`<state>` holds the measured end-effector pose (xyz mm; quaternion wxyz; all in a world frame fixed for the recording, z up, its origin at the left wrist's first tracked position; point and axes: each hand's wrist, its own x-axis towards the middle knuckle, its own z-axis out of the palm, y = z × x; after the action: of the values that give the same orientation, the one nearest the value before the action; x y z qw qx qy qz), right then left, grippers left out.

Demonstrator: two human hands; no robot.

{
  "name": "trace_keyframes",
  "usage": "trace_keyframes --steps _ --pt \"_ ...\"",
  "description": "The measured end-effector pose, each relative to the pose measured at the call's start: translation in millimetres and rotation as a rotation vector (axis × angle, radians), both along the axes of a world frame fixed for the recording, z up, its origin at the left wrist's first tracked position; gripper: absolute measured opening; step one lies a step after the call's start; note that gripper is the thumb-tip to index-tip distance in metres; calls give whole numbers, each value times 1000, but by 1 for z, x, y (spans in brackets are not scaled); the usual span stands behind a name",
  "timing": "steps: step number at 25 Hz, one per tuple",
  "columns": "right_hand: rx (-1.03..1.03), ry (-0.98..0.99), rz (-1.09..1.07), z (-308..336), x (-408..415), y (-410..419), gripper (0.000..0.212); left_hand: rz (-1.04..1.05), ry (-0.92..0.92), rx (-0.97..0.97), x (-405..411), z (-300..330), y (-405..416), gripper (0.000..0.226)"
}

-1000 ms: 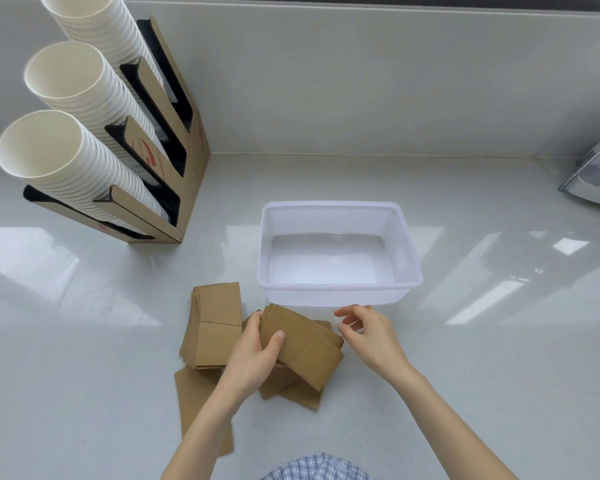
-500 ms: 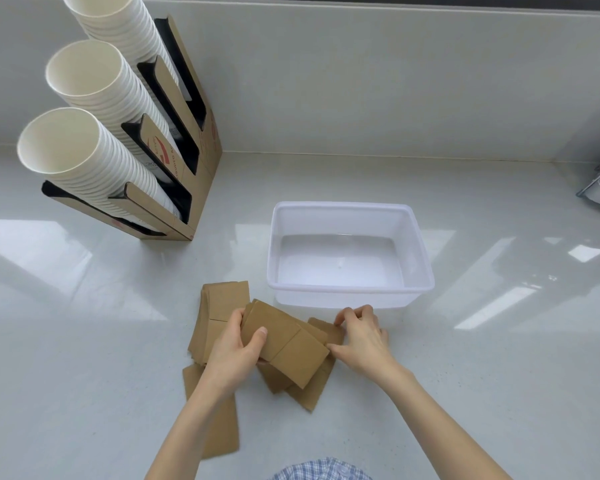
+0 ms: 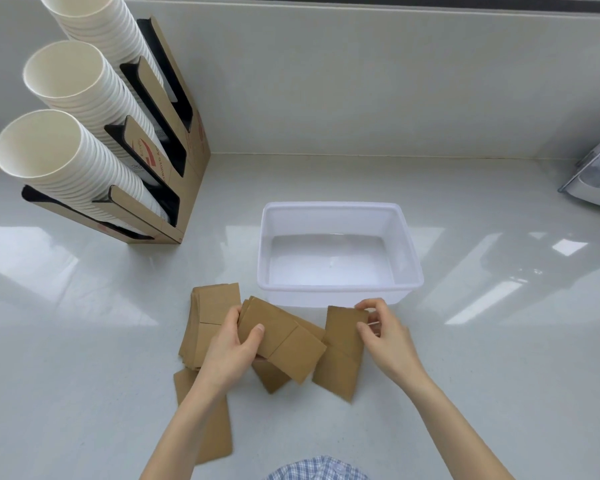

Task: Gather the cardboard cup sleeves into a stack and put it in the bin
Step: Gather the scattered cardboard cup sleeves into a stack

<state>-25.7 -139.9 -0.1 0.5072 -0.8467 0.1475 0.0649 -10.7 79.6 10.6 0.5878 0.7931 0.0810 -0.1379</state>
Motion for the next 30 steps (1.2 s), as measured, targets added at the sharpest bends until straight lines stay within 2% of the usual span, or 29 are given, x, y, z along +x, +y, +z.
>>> trace_keyframes --steps 6,9,13,20,24,27,30 --pt "-48 -152 34 28 2 -10 29 -33 19 -31 -2 0 -10 13" --pt "29 -158 104 39 4 0 21 -49 26 -25 -3 1 -17 13" --pt "-3 -167 223 36 7 29 17 -65 38 -47 -5 2 -25 11" --pt "-73 -193 207 23 17 47 13 -52 96 -134 -6 2 -28 19" --pt "-85 -208 223 24 21 54 12 -85 52 -96 -9 1 -28 5" --pt "-102 -195 244 23 22 60 12 -91 24 -83 -9 1 -25 14" --pt "-104 -188 239 21 24 59 14 -52 -10 -71 -10 3 -19 10"
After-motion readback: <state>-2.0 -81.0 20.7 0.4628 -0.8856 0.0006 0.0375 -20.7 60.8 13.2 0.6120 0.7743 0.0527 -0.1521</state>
